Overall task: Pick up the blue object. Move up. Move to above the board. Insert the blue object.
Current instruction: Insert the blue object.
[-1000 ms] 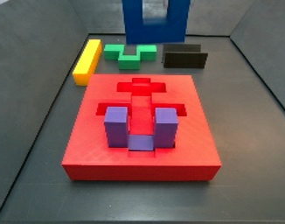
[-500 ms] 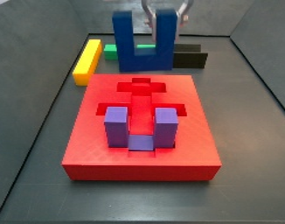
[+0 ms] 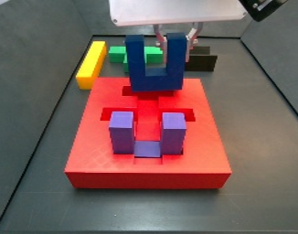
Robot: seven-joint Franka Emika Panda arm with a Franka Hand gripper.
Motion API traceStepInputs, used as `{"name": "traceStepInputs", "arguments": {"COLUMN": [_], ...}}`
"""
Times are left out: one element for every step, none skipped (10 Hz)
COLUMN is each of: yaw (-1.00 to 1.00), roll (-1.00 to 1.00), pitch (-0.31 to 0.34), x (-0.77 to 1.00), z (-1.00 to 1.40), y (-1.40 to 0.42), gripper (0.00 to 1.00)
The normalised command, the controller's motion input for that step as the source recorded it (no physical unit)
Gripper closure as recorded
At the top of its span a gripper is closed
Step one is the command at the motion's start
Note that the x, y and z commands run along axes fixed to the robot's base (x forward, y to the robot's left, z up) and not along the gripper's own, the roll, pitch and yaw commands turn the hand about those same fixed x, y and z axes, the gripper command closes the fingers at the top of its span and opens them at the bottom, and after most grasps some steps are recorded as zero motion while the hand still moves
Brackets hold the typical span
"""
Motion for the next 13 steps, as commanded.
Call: {"name": "traceStepInputs", "arguments": {"yaw": [-0.04, 0.0, 0.0, 0.0, 0.11, 0.22, 0.28, 0.22, 0.09, 0.0, -0.11, -0.14, -0.14], "roll": [0.0, 0.0, 0.0, 0.03, 0.07, 0.11, 0.16, 0.17, 0.12, 0.03, 0.0, 0.02, 0.05], "pitch": [-0.041, -0.06, -0.046, -0.001, -0.034, -0.059, -0.103, -0.13, -0.097, -0.04, -0.039, -0.034, -0.04], "x": [-0.22, -0.23, -0.03, 0.0, 0.01, 0.04, 0.03, 0.0, -0.13, -0.2, -0.26, -0.17, -0.02], "z": [-0.11, -0.1, -0.14, -0.16, -0.32, -0.41, -0.5, -0.53, -0.46, -0.26, -0.2, -0.17, -0.18], "y": [-0.06, -0.06, -0.05, -0.01, 0.0, 0.0, -0.03, -0.08, -0.11, 0.0, 0.0, 0.0, 0.0], "gripper": [1.0, 1.0, 1.0, 1.0, 1.0, 1.0, 1.0, 1.0, 1.0, 1.0, 1.0, 1.0, 1.0]}}
